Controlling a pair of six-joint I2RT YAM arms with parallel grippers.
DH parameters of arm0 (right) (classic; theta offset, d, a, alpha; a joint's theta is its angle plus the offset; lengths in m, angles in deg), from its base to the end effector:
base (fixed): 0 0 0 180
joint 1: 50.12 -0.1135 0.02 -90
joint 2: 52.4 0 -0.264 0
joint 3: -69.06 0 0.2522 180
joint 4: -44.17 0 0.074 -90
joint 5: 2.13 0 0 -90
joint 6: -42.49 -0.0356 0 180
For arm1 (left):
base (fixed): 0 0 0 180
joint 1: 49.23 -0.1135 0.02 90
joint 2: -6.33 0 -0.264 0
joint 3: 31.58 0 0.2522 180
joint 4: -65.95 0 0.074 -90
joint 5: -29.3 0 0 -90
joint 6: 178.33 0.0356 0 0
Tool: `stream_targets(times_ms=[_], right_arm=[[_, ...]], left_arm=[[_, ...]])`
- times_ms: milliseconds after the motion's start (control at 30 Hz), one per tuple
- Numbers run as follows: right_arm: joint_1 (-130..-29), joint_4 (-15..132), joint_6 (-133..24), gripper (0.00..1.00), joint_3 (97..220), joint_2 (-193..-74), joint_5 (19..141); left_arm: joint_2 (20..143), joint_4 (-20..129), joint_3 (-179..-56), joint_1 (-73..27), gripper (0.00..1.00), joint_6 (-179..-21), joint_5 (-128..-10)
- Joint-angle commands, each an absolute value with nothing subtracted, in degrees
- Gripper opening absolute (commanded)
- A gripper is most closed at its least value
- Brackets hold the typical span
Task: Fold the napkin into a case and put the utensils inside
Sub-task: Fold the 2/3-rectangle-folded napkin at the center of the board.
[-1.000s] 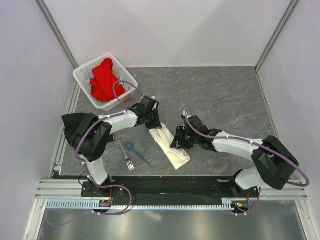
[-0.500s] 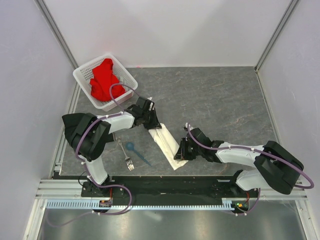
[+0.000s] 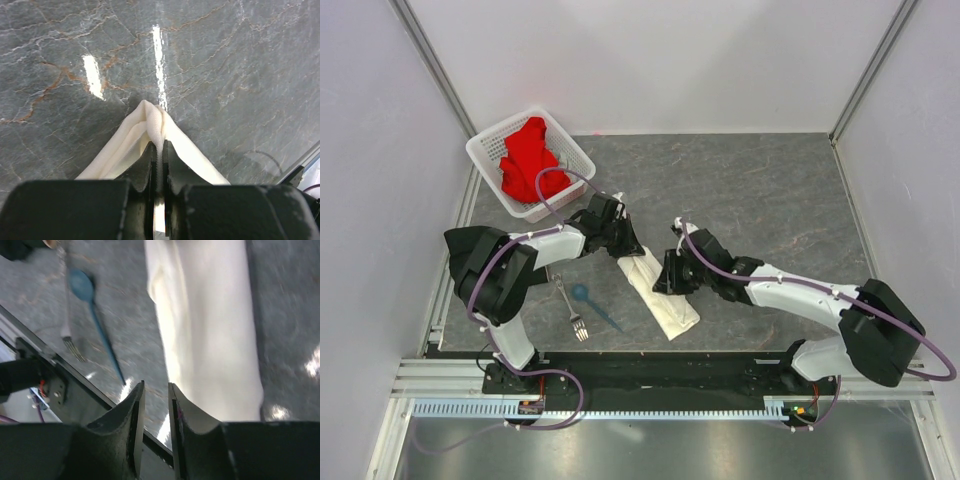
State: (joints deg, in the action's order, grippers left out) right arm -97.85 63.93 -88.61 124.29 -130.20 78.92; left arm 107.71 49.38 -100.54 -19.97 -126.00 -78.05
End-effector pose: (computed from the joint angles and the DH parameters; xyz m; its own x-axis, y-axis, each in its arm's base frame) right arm 0.1828 0.2093 0.2012 -0.8727 0.0053 -0.4882 -0.3114 0.7641 0.5649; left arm 0.3052 -0.1832 0.1556 -0.9105 -0.1585 -0.3819 0.1021 0.8088 -0.5791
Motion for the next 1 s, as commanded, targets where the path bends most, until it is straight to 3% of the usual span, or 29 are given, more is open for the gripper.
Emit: stream_targets(times_ms=[0,200,333,533,767,967], right_arm=[[-97.58,63.92,-86.44,0.32,126.34,-133.25,78.56],[-98.37,54.25,-92.51,0.3,112.64,-131.76,75.04],[-98.37,54.68,-92.34,0.29,110.5,-130.53,74.95],[-98.37,62.67,-88.39,0.31,120.42,-127.89,77.23],[-96.79,69.62,-80.65,0.39,137.46,-135.71,80.58],[-95.12,69.1,-78.63,0.45,143.37,-142.47,80.75]], left_arm=[[105.47,50.78,-100.54,-20.4,0.02,-124.19,-80.3],[105.2,50.52,-100.54,-20.75,0.02,-123.4,-80.83],[105.38,50.95,-100.54,-20.84,0.02,-122.43,-81.71],[105.73,51.4,-100.45,-21.19,0.02,-120.93,-82.85],[105.03,51.57,-99.93,-21.28,0.02,-120.85,-83.9],[104.85,51.66,-99.75,-21.37,0.02,-120.85,-84.43]])
